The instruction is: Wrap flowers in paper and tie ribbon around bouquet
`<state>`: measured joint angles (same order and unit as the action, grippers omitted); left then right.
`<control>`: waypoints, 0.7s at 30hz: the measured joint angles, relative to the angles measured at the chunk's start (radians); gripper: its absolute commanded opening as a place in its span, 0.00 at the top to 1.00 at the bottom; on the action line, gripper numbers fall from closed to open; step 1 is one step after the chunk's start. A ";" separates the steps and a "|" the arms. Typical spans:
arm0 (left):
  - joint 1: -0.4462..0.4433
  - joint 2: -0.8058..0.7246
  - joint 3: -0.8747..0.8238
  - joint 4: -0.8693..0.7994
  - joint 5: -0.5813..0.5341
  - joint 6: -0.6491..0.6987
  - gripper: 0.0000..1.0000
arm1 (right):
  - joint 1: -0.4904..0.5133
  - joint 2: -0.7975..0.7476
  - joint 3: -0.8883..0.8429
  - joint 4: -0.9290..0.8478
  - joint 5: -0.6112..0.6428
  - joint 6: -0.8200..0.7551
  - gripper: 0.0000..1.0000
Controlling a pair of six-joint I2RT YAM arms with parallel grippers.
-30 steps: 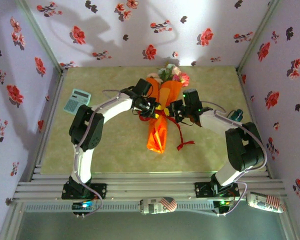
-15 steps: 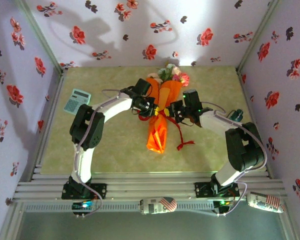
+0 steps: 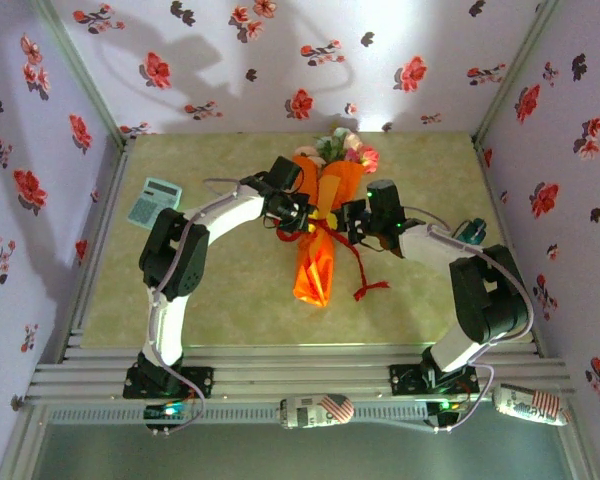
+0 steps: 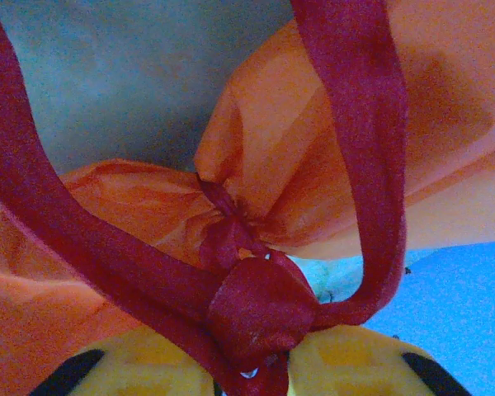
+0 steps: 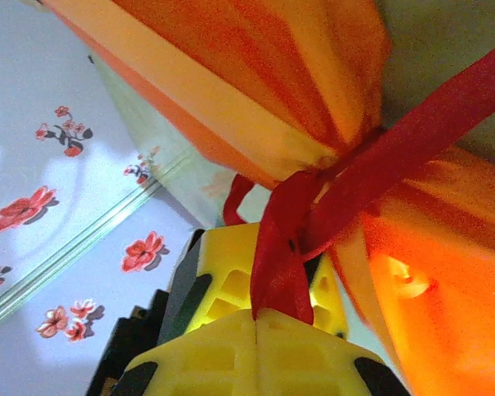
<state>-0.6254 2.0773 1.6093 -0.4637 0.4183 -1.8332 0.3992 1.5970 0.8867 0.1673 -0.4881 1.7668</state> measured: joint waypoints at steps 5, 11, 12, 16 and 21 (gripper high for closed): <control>0.000 0.000 0.000 0.001 0.000 0.000 0.71 | 0.003 0.000 0.000 0.023 -0.002 0.021 1.00; 0.000 0.007 0.001 0.015 0.000 -0.001 0.77 | 0.008 0.000 0.000 0.034 -0.003 0.026 1.00; 0.000 0.011 0.003 0.016 0.001 0.000 0.78 | 0.008 0.000 0.000 0.038 -0.003 0.026 1.00; 0.000 0.023 0.004 0.018 0.003 -0.001 0.83 | 0.011 0.000 -0.003 0.044 -0.003 0.034 1.00; 0.003 0.024 0.004 0.022 0.002 0.000 0.90 | 0.012 0.000 -0.013 0.046 -0.007 0.041 1.00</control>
<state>-0.6224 2.1010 1.6135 -0.4416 0.4206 -1.8336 0.4114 1.5970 0.8738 0.2131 -0.4950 1.8076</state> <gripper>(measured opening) 0.124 0.062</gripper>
